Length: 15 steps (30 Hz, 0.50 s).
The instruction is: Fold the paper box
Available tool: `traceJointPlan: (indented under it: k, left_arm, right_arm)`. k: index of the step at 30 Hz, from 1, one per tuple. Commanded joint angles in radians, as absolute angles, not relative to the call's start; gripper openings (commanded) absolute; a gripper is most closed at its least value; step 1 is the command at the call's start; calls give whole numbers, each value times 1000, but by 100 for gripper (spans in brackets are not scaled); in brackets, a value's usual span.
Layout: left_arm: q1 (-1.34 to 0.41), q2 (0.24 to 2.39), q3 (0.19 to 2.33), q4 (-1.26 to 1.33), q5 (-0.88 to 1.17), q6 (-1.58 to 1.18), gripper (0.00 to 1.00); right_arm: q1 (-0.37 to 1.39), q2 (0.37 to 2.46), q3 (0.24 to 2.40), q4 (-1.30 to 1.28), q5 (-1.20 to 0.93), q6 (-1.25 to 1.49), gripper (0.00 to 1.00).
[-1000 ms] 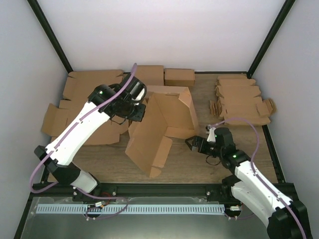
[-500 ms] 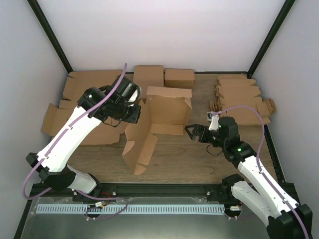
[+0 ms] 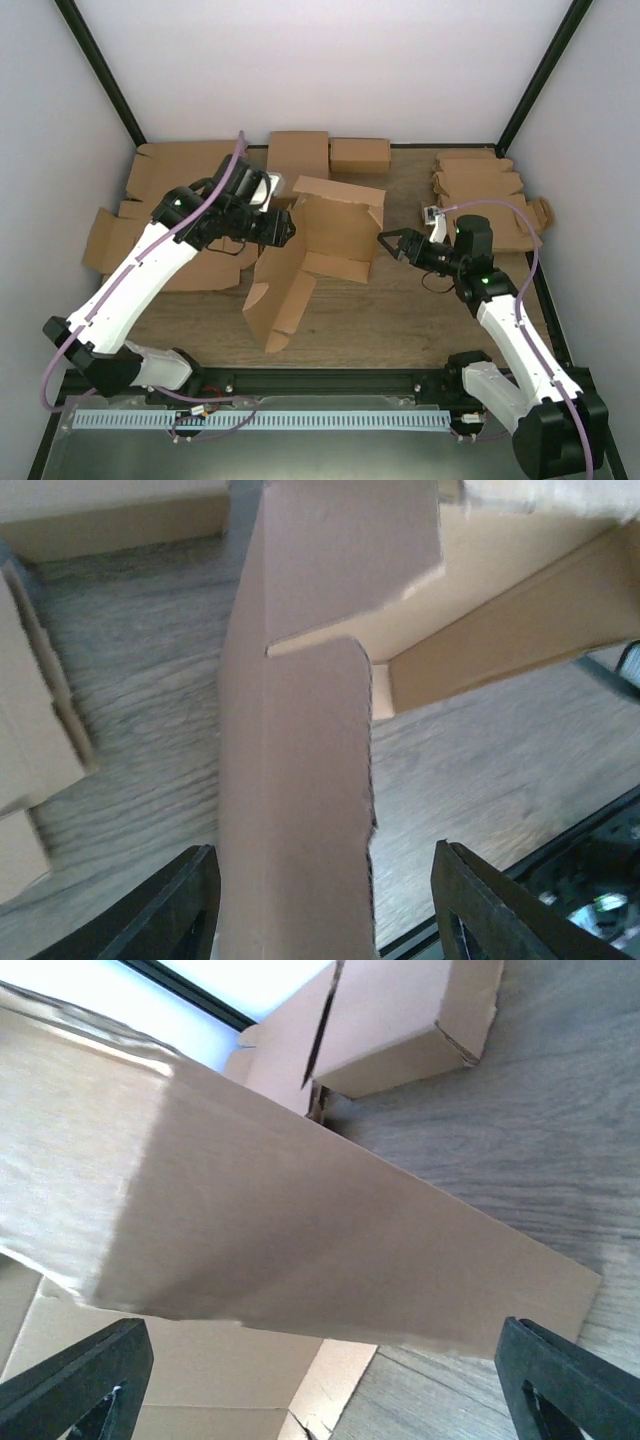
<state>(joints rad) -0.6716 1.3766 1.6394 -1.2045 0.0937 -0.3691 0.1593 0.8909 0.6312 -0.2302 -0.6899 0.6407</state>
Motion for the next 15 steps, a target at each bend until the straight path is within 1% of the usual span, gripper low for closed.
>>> traceJointPlan:
  k: [1,3,5,7,10,12,13,15]
  left_arm:
    - [-596,1292,1577,-971,308,-396,63]
    - [-550,1234,1552,-886,365,-425,69]
    - [-489,1195,1546,-848,420,-441,73]
    - [-405,1188,1538,-829,512,-443,74]
    - [-263,1188,1462,-764,670,-448,72]
    - [-198,1196,1391,-699,755,-460,72]
    - [-183,1206,1364,-668,788,-462,75]
    - [-175,1229,1322,-622,826,-460,83]
  right_arm:
    - [147,874,719,-241,-724,614,96]
    - [147,847,748,-280,-688,597,96]
    - [146,818,770,-300,-656,580,96]
    - [147,818,799,-325,-652,565,96]
    - [147,851,844,-356,-670,554,87]
    - [147,867,859,-354,-676,550,85]
    - [147,876,865,-351,-675,549,85]
    - [147,900,878,-350,-674,544,86]
